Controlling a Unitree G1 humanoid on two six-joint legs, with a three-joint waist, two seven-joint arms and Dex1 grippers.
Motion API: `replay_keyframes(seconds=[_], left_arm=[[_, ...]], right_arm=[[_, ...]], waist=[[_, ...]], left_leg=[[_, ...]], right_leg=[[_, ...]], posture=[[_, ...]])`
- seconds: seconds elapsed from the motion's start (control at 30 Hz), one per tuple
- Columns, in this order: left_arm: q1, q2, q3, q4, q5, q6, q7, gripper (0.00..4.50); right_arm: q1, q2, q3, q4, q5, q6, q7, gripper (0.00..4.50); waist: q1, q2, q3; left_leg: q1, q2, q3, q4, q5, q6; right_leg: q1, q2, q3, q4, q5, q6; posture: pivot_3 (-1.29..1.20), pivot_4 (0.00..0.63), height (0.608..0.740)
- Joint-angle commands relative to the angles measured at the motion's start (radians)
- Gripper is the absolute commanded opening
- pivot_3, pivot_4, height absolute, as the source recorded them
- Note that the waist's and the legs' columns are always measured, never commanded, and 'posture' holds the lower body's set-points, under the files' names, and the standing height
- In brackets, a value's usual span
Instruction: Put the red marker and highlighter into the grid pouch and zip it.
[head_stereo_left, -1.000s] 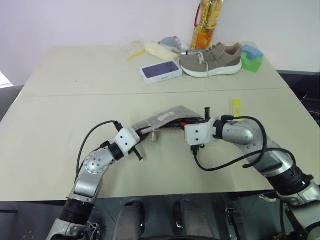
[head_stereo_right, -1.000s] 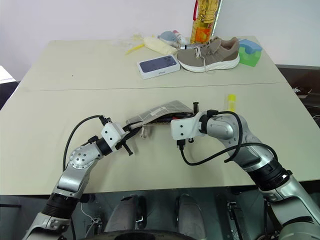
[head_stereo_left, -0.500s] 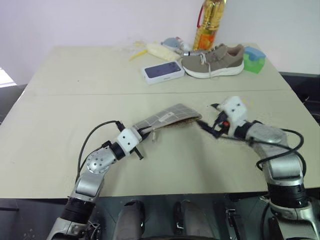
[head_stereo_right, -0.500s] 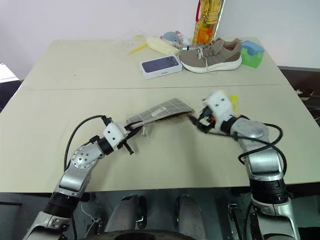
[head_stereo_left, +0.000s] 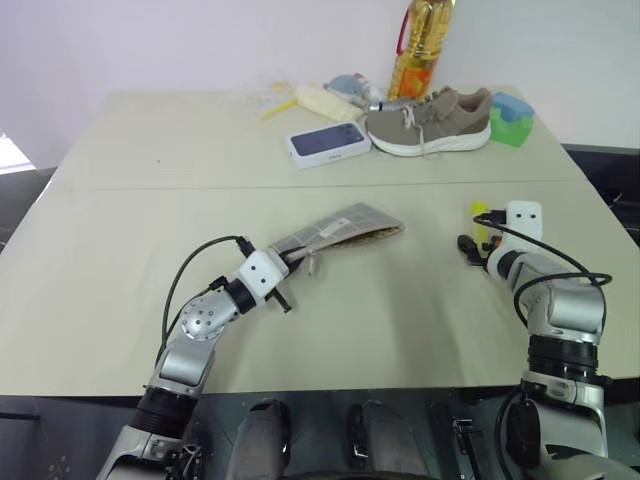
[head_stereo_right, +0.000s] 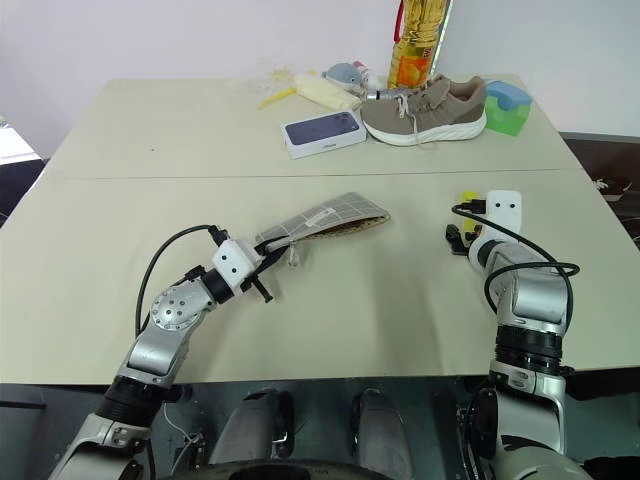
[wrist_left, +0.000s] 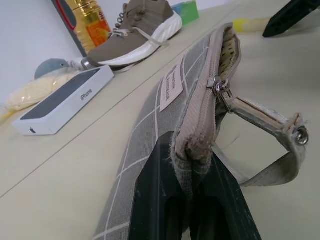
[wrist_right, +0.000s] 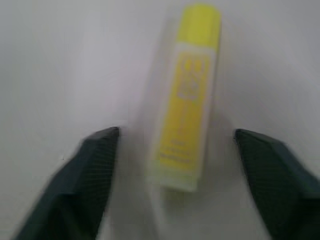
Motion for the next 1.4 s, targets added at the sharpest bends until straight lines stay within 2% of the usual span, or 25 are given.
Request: replay_keyframes(seconds=[0.03, 0.07, 0.1, 0.3, 0.43, 0.67, 0.97, 1.4], left_arm=[[0.005, -0.003, 0.012, -0.026, -0.015, -0.012, 0.011, 0.0], [0.005, -0.004, 0.014, -0.029, -0.017, -0.009, 0.013, 0.0], [0.005, -0.004, 0.015, -0.03, -0.018, -0.007, 0.016, 0.0], [-0.005, -0.009, 0.043, -0.024, -0.028, 0.006, 0.039, 0.0], [-0.021, -0.006, 0.06, -0.007, -0.033, 0.005, 0.055, 0.0], [-0.035, -0.008, 0.064, 0.015, -0.03, 0.0, 0.064, 0.0], [-0.031, -0.008, 0.063, 0.016, -0.025, -0.001, 0.075, 0.0], [-0.016, -0.007, 0.051, -0.009, -0.043, -0.012, 0.055, 0.0]], right_arm=[[-0.014, -0.004, 0.002, -0.031, 0.017, -0.012, -0.011, 1.57], [-0.011, -0.009, 0.016, -0.036, 0.014, -0.019, -0.01, 1.02], [-0.007, -0.017, 0.033, -0.042, 0.007, -0.034, -0.005, 0.83], [0.121, -0.253, 0.346, -0.216, -0.153, -0.386, 0.218, 0.85], [0.183, -0.35, 0.383, -0.279, -0.175, -0.557, 0.309, 0.85], [0.211, -0.336, 0.352, -0.324, -0.109, -0.64, 0.388, 0.85], [0.229, -0.326, 0.358, -0.376, -0.052, -0.647, 0.46, 0.85], [0.233, -0.324, 0.382, -0.358, -0.069, -0.626, 0.5, 0.85]], waist=[[0.0, 0.0, 0.0], [-0.001, 0.0, 0.0], [-0.001, 0.0, 0.0], [-0.001, 0.001, 0.001], [0.001, 0.001, 0.001], [0.002, 0.0, 0.001], [0.002, 0.0, 0.001], [0.002, 0.0, 0.001]], left_leg=[[0.0, 0.0, 0.0, 0.0, 0.0, 0.0], [0.0, 0.0, 0.0, 0.0, 0.0, 0.0], [0.0, 0.0, 0.0, 0.0, 0.0, 0.0], [0.0, 0.0, 0.0, 0.0, 0.0, 0.0], [0.0, 0.0, 0.0, 0.0, 0.0, 0.0], [0.0, 0.0, 0.0, 0.0, 0.0, 0.0], [0.0, 0.0, 0.0, 0.0, 0.0, 0.0], [0.0, 0.0, 0.0, 0.0, 0.0, 0.0]], right_leg=[[0.0, 0.0, 0.0, 0.0, 0.0, 0.0], [0.0, 0.0, 0.0, 0.0, 0.0, 0.0], [0.0, 0.0, 0.0, 0.0, 0.0, 0.0], [-0.001, 0.0, 0.0, 0.0, 0.0, 0.0], [0.0, 0.0, 0.0, 0.0, 0.0, 0.001], [0.0, 0.0, 0.0, 0.0, 0.0, 0.0], [0.0, 0.0, 0.0, 0.0, 0.0, 0.0], [0.0, 0.0, 0.0, 0.0, 0.0, 0.0]], posture=[[0.0, 0.15, 0.724], [0.0, 0.15, 0.724], [0.0, 0.15, 0.724], [0.0, 0.15, 0.724], [0.0, 0.15, 0.724], [0.0, 0.15, 0.724], [0.0, 0.15, 0.724], [0.0, 0.15, 0.724]])
